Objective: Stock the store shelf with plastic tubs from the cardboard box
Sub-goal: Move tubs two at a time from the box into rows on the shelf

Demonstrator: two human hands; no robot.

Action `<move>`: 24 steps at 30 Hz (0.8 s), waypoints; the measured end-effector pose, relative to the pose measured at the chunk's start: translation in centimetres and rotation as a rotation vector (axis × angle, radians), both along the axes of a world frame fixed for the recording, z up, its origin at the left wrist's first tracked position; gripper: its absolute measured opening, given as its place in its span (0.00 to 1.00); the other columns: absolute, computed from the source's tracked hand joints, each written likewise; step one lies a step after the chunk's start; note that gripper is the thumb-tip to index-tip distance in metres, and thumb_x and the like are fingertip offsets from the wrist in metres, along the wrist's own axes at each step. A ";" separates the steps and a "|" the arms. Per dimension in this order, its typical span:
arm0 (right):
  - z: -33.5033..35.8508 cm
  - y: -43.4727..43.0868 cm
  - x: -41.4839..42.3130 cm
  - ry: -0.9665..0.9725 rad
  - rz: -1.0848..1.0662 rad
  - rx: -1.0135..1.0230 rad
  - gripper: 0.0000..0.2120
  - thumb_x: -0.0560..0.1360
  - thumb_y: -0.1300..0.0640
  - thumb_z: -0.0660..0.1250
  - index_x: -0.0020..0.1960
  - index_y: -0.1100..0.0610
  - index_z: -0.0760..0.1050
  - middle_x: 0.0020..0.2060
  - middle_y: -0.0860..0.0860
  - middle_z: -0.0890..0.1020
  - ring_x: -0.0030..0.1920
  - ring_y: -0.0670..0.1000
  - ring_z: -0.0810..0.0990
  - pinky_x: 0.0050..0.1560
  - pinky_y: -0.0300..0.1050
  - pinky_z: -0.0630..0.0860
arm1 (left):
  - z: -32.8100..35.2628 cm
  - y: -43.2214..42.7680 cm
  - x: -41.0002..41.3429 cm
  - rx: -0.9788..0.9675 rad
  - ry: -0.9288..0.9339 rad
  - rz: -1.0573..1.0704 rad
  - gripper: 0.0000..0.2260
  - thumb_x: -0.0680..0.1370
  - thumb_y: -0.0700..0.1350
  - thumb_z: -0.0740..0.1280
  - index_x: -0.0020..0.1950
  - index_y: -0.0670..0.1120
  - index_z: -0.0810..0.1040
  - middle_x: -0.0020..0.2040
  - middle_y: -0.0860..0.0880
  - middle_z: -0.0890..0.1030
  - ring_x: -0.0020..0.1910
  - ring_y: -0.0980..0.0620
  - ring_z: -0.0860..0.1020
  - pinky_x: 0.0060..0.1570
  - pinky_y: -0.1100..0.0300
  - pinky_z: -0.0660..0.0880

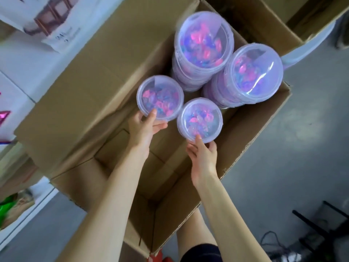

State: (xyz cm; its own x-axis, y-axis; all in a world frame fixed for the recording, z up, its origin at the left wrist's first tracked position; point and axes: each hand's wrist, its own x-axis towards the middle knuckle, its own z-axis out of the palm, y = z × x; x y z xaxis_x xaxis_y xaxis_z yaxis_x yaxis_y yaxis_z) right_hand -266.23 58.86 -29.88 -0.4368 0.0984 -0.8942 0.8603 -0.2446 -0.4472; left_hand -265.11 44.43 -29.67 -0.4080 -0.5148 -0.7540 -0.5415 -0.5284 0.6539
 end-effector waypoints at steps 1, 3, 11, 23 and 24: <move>0.5 0.1 0.1 0.005 -0.014 -0.012 0.18 0.77 0.57 0.65 0.65 0.58 0.68 0.39 0.52 0.79 0.36 0.47 0.78 0.46 0.40 0.78 | 0.6 0.1 0.5 0.000 0.000 0.009 0.14 0.78 0.43 0.64 0.62 0.38 0.73 0.49 0.35 0.82 0.34 0.50 0.82 0.35 0.65 0.78; 2.0 0.5 0.6 -0.010 -0.037 -0.052 0.15 0.78 0.58 0.63 0.63 0.61 0.70 0.38 0.54 0.77 0.35 0.48 0.75 0.43 0.40 0.78 | 2.2 0.3 2.1 -0.003 -0.012 0.013 0.13 0.78 0.42 0.64 0.61 0.37 0.74 0.47 0.34 0.82 0.31 0.51 0.82 0.35 0.65 0.78; 13.2 0.4 7.5 0.127 0.127 -0.064 0.13 0.77 0.59 0.63 0.60 0.60 0.69 0.30 0.52 0.74 0.27 0.47 0.67 0.39 0.40 0.77 | 12.8 -0.3 12.4 -0.029 0.063 0.143 0.10 0.77 0.39 0.65 0.57 0.38 0.76 0.38 0.41 0.83 0.29 0.50 0.82 0.37 0.62 0.80; 30.7 -4.8 27.1 0.473 0.501 -0.062 0.11 0.74 0.62 0.64 0.56 0.60 0.73 0.27 0.52 0.76 0.29 0.49 0.70 0.40 0.43 0.72 | 30.5 -5.1 39.6 -0.439 0.208 0.189 0.07 0.77 0.41 0.66 0.53 0.42 0.78 0.38 0.45 0.85 0.35 0.44 0.83 0.42 0.56 0.79; 32.1 -5.5 28.7 0.505 0.528 -0.089 0.10 0.74 0.62 0.64 0.55 0.60 0.74 0.26 0.51 0.76 0.29 0.50 0.70 0.38 0.42 0.70 | 32.2 -5.5 41.6 -0.466 0.225 0.216 0.08 0.77 0.40 0.66 0.54 0.42 0.78 0.36 0.45 0.84 0.33 0.46 0.83 0.39 0.62 0.78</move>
